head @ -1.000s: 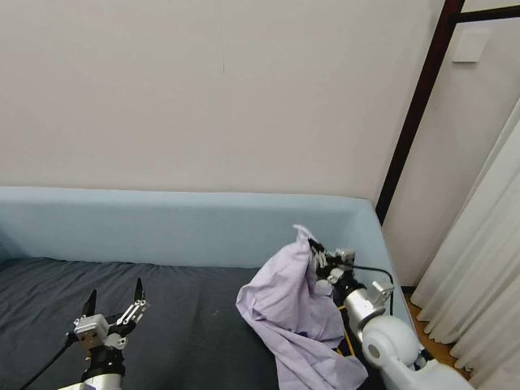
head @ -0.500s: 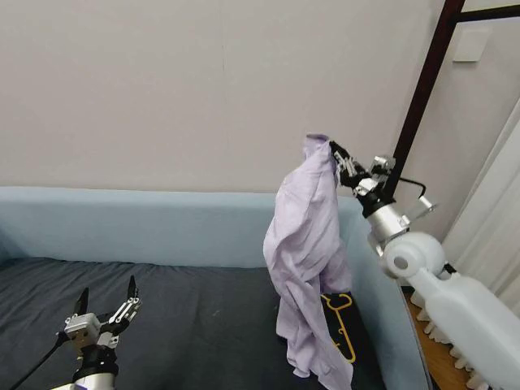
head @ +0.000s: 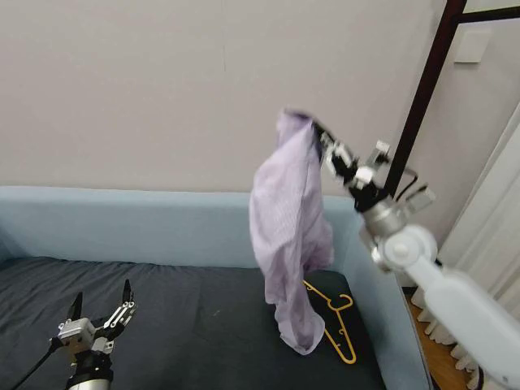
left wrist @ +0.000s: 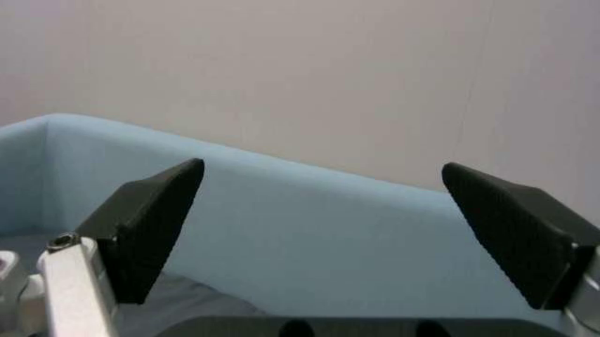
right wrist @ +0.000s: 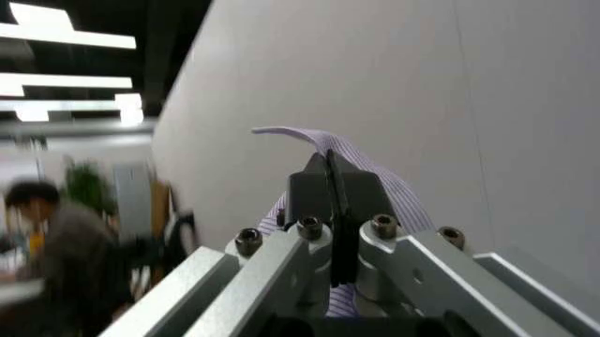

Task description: Pick up the clothes from the sofa and hang them on the clothes hanger.

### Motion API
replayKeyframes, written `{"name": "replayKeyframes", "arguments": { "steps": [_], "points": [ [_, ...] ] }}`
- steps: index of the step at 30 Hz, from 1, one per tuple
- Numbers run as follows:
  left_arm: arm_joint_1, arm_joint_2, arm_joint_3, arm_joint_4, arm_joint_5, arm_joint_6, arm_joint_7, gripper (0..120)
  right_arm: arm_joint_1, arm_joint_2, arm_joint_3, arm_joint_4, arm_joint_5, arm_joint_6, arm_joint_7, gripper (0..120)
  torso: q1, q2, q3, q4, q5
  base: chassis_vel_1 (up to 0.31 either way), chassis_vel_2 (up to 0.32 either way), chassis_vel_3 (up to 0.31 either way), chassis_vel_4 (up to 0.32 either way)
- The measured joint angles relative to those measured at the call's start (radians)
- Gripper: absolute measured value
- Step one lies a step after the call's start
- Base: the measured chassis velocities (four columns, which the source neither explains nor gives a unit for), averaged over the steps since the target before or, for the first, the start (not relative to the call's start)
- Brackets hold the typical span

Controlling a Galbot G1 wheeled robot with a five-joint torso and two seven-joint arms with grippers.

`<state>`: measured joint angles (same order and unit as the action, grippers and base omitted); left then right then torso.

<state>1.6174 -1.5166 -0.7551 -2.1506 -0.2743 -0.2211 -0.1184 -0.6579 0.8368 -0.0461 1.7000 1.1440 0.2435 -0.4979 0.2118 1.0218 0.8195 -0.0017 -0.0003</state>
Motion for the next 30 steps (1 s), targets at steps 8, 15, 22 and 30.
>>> {"name": "replayKeyframes", "arguments": {
  "steps": [8,15,22,30],
  "points": [
    [-0.004,0.000,0.010,0.005,0.007,0.000,0.000,100,-0.257,0.088,0.068,-0.289,-0.451,0.096,-0.172,0,0.000,0.000,0.000,0.0003,-0.0002,0.000,0.000,0.000,0.000],
    [-0.021,-0.002,0.025,0.029,0.013,0.000,0.000,100,-0.311,0.136,0.080,-0.434,-0.671,0.124,-0.079,0,0.000,0.000,0.000,0.0006,-0.0002,0.000,0.000,0.000,0.000],
    [-0.039,0.009,0.022,0.049,0.007,0.002,0.000,100,-0.371,0.136,0.072,-0.372,-0.770,0.071,0.101,20,0.000,0.000,0.000,0.0006,-0.0002,0.000,0.000,0.000,0.000],
    [-0.059,0.018,0.024,0.069,0.003,0.004,0.000,100,-0.457,0.064,0.070,-0.063,-0.694,-0.158,0.435,50,0.000,0.000,0.000,0.0004,-0.0006,0.000,0.000,0.000,0.000]
  ]
}}
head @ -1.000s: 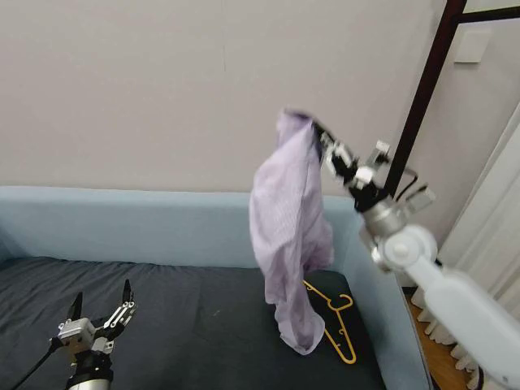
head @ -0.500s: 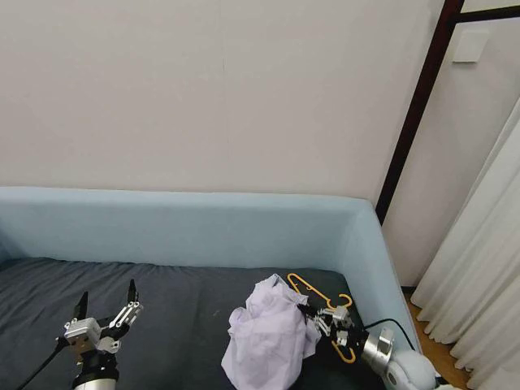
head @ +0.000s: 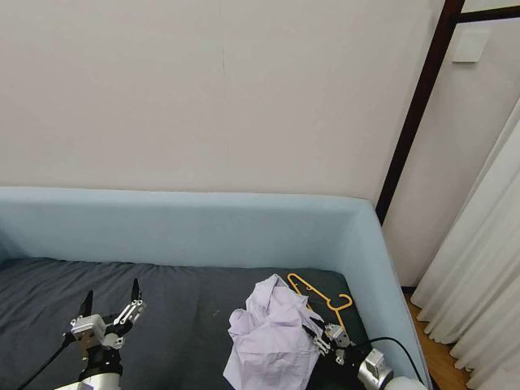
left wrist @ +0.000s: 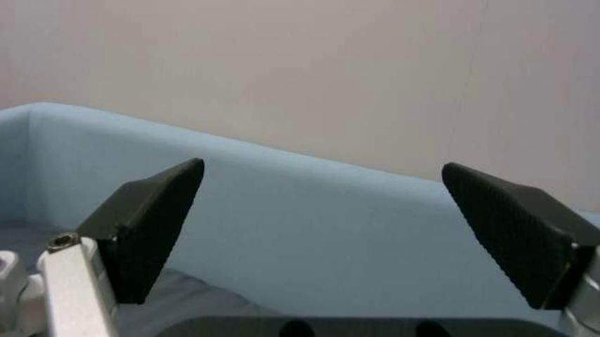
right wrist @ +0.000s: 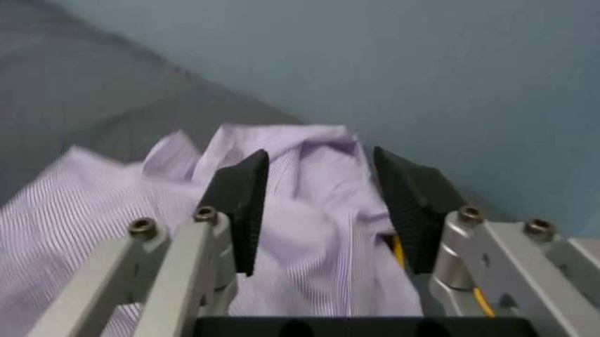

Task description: Pick up the clothes from the sofa and hang them on the clothes hanger.

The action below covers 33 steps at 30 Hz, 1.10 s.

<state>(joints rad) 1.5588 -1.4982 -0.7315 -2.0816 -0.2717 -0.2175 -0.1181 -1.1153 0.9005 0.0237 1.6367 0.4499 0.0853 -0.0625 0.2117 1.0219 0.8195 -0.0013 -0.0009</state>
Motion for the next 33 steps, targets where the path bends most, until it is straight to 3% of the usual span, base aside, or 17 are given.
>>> {"name": "replayKeyframes", "arguments": {
  "steps": [2,6,8,12,15,21,25,32,33],
  "points": [
    [-0.003,0.001,0.001,0.002,0.000,0.000,0.000,100,0.001,-0.005,-0.012,0.043,0.044,-0.044,0.060,54,0.000,0.000,0.000,0.0000,-0.0001,0.000,0.000,0.000,0.000],
    [-0.010,-0.001,0.009,0.008,0.002,0.002,-0.001,100,0.060,0.032,-0.086,0.164,0.255,-0.309,0.393,75,0.000,0.000,0.000,0.0001,-0.0002,0.000,0.000,0.000,0.000],
    [-0.010,-0.002,0.011,0.008,0.002,0.002,0.000,100,0.075,0.047,-0.102,0.165,0.281,-0.343,0.443,79,0.000,0.000,0.000,0.0004,0.0001,0.000,0.000,0.000,0.000],
    [-0.006,0.003,0.002,0.008,0.001,0.002,-0.001,100,0.154,0.137,-0.157,0.077,0.400,-0.454,0.586,97,0.000,0.000,0.000,0.0003,0.0002,0.000,0.000,0.000,0.000],
    [-0.003,0.007,-0.006,0.009,0.000,0.002,-0.002,100,0.192,0.178,-0.167,0.017,0.435,-0.488,0.626,100,0.000,0.000,0.000,0.0002,0.0000,0.000,0.000,0.000,0.000],
    [-0.002,0.008,-0.017,0.012,-0.006,0.002,-0.004,100,0.263,0.265,-0.176,-0.147,0.388,-0.518,0.683,100,0.000,0.000,0.000,0.0003,0.0001,0.000,0.000,0.000,0.000],
    [-0.004,0.009,-0.021,0.017,-0.007,0.002,-0.004,100,0.270,0.279,-0.177,-0.194,0.346,-0.534,0.661,100,0.000,0.000,0.000,0.0001,0.0002,0.000,0.000,0.000,0.000],
    [-0.011,0.007,-0.020,0.025,-0.007,0.002,-0.005,100,0.256,0.279,-0.178,-0.203,0.306,-0.554,0.618,82,0.000,0.000,0.000,0.0000,0.0003,0.000,0.000,0.000,0.000],
    [-0.012,0.005,-0.017,0.027,-0.007,0.002,-0.005,100,0.252,0.279,-0.177,-0.205,0.297,-0.553,0.607,72,0.000,0.000,0.000,0.0000,0.0002,0.000,0.000,0.000,0.000]
  ]
}}
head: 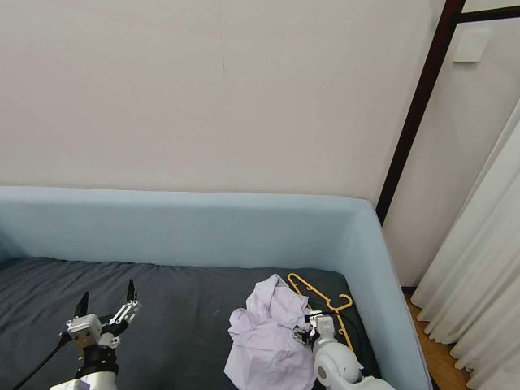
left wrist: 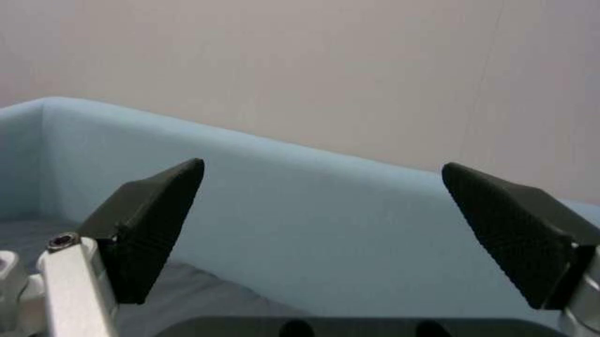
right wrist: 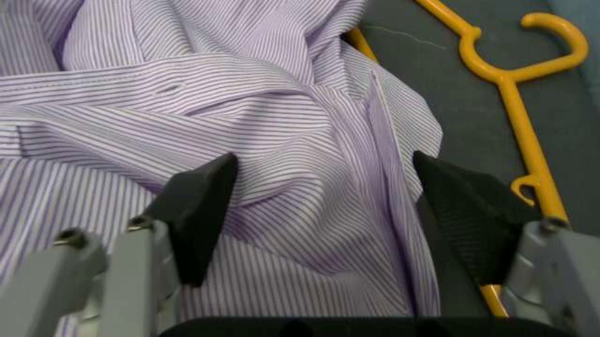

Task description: Pick up the clothes from the sofa and hang them on the clothes hanger.

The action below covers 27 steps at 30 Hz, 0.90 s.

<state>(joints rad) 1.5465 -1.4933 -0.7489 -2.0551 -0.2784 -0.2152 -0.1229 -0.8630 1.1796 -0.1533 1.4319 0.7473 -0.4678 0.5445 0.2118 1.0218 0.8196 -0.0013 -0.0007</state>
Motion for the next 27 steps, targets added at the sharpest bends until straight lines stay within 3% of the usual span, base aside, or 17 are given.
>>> {"name": "replayKeyframes", "arguments": {
  "steps": [2,5,11,20,27],
  "points": [
    [-0.001,-0.001,0.002,0.001,0.001,0.000,0.000,100,-0.002,0.000,0.000,-0.001,-0.004,0.003,-0.005,69,0.000,0.000,0.000,0.0000,0.0000,0.000,0.000,0.000,0.000],
    [-0.006,-0.003,0.006,0.005,0.003,0.000,0.000,100,-0.013,-0.002,0.003,-0.001,-0.034,0.029,-0.030,52,0.000,0.000,0.000,0.0000,0.0001,0.000,0.000,0.000,0.000],
    [-0.009,-0.002,0.007,0.006,0.003,0.000,-0.002,100,-0.036,-0.019,0.004,0.017,-0.082,0.071,-0.057,32,0.000,0.000,0.000,0.0000,0.0001,0.000,0.000,0.000,0.000],
    [-0.006,0.002,0.008,0.006,0.003,-0.001,-0.005,100,-0.044,-0.029,0.008,0.022,-0.099,0.062,-0.078,0,0.000,0.000,0.000,0.0001,0.0001,0.000,0.000,0.000,0.000],
    [-0.005,0.005,0.007,0.006,0.003,-0.001,-0.007,100,-0.050,-0.033,0.012,0.020,-0.111,0.063,-0.093,0,0.000,0.000,0.000,0.0001,0.0001,0.000,0.000,0.000,0.000]
  ]
}}
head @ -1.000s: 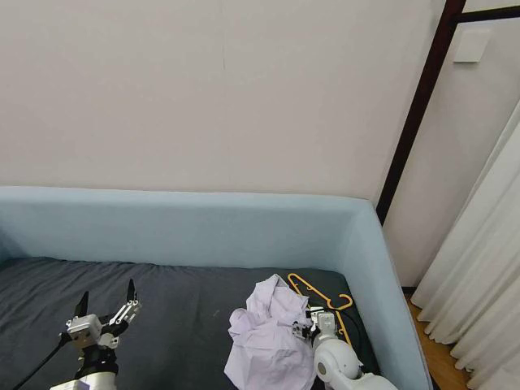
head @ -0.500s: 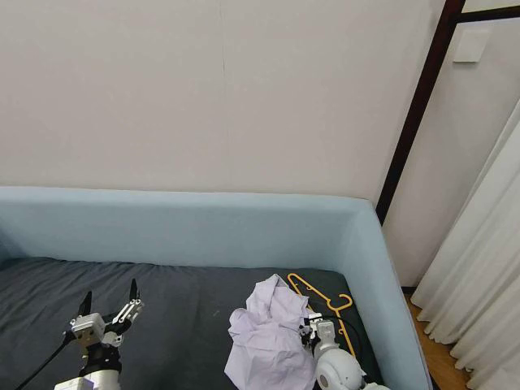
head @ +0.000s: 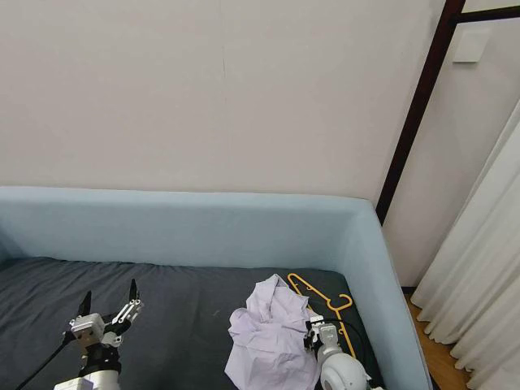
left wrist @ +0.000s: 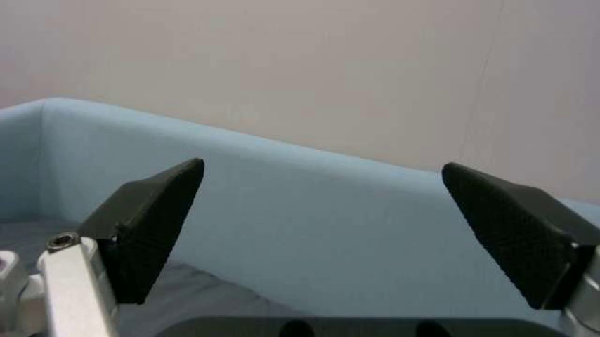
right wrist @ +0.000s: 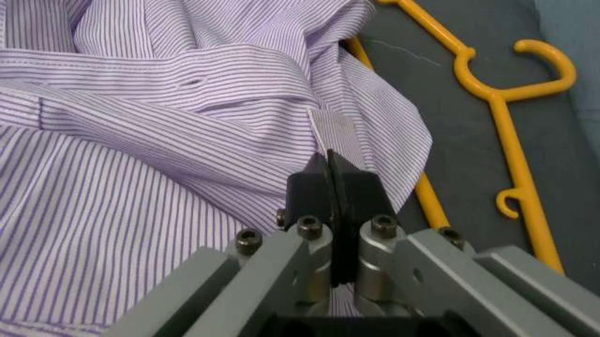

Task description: Pick up the clothes from the sofa and hang them on the clothes hanger.

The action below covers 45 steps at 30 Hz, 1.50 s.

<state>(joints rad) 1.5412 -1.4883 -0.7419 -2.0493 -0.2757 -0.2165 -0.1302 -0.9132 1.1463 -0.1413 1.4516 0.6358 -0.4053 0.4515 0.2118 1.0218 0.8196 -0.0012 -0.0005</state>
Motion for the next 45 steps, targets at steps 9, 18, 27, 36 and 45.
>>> {"name": "replayKeyframes", "arguments": {
  "steps": [9,18,27,36,45],
  "points": [
    [-0.012,0.000,0.001,0.004,-0.002,0.000,-0.004,100,0.017,-0.032,0.030,0.066,-0.083,0.277,-0.193,0,0.000,0.000,0.000,-0.0001,0.0000,0.000,0.000,0.000,0.000],
    [-0.021,-0.003,0.004,0.001,-0.004,0.000,-0.009,100,0.179,-0.076,0.037,0.058,0.091,0.680,-0.605,0,0.000,0.000,0.000,0.0000,-0.0001,0.000,0.000,0.000,0.000],
    [-0.014,0.001,-0.023,-0.025,-0.029,0.005,-0.013,100,0.484,-0.106,-0.066,0.053,0.400,0.741,-0.779,0,0.000,0.000,0.000,-0.0001,0.0001,0.000,0.000,0.000,0.000],
    [0.006,0.008,-0.077,-0.047,-0.070,0.006,-0.017,100,0.906,-0.025,-0.205,-0.048,0.615,0.714,-0.790,0,0.000,0.000,0.000,-0.0001,-0.0002,0.000,0.000,0.000,0.000],
    [0.013,0.000,-0.093,-0.044,-0.077,0.002,-0.017,100,1.024,0.065,-0.229,-0.039,0.723,0.708,-0.817,0,0.000,0.000,0.000,0.0006,-0.0007,0.000,0.000,0.000,0.000]
  ]
}}
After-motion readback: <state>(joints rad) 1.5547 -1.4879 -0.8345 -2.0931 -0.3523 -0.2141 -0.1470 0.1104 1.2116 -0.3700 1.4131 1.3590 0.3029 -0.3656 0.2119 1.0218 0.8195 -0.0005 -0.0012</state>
